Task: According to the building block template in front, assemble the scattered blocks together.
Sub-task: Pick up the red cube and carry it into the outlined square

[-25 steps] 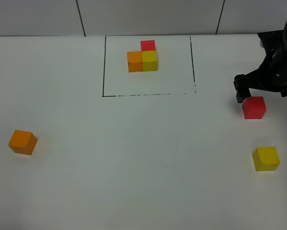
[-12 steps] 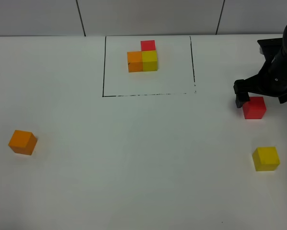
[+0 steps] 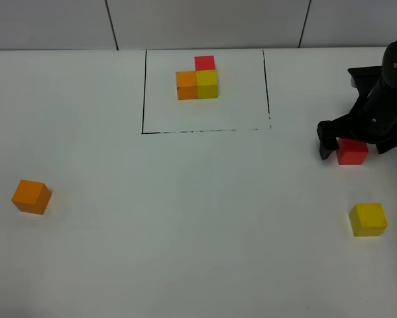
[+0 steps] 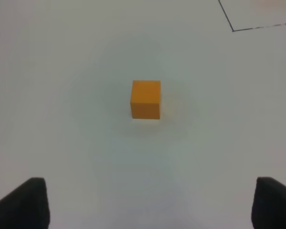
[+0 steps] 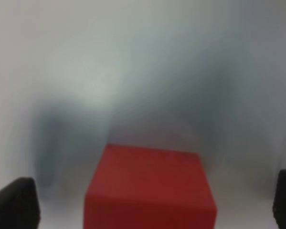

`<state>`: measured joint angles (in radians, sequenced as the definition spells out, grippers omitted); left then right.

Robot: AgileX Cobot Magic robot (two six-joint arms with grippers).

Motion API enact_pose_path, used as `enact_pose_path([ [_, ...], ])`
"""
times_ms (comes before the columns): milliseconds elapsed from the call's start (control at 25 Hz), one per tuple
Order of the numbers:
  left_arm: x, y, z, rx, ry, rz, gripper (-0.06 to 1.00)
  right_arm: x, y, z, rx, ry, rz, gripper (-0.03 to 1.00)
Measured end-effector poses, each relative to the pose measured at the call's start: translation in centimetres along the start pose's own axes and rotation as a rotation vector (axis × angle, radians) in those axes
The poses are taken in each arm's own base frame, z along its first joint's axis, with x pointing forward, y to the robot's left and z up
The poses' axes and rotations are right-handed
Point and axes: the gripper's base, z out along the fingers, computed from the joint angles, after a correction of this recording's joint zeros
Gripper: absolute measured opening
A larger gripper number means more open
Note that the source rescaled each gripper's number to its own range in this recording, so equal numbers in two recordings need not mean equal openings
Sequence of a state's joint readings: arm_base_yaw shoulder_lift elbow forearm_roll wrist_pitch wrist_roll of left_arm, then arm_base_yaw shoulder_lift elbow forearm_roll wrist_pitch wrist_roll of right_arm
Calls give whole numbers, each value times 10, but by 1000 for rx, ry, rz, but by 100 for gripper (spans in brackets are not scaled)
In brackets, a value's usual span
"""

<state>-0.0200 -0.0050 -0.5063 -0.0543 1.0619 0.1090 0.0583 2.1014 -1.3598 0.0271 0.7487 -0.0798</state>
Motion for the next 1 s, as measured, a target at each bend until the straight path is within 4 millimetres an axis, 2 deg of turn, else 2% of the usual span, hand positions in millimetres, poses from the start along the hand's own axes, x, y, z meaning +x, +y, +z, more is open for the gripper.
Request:
enact_pose_path([
  [80,0,0,0,0,0,0,94,0,0,0,0,-1,-1,89],
  [160,0,0,0,0,0,0,94,0,0,0,0,-1,-2,73],
  [280,0,0,0,0,0,0,94,0,0,0,0,-2,-2,38],
  [360,0,0,0,0,0,0,94,0,0,0,0,-2,-2,3],
  [400,0,0,0,0,0,0,94,0,0,0,0,-2,-2,0],
  [520,0,0,0,0,0,0,94,-2,2,-2,-1,7,-25,0],
  [640,0,0,0,0,0,0,94,-13,19,-14,1,0,-157,0],
  [760,0,0,0,0,0,0,94,-24,62,-29,-13,-17,-412,0],
  [1000,0,0,0,0,0,0,94,-23,152,-54,-52,-62,-1004,0],
])
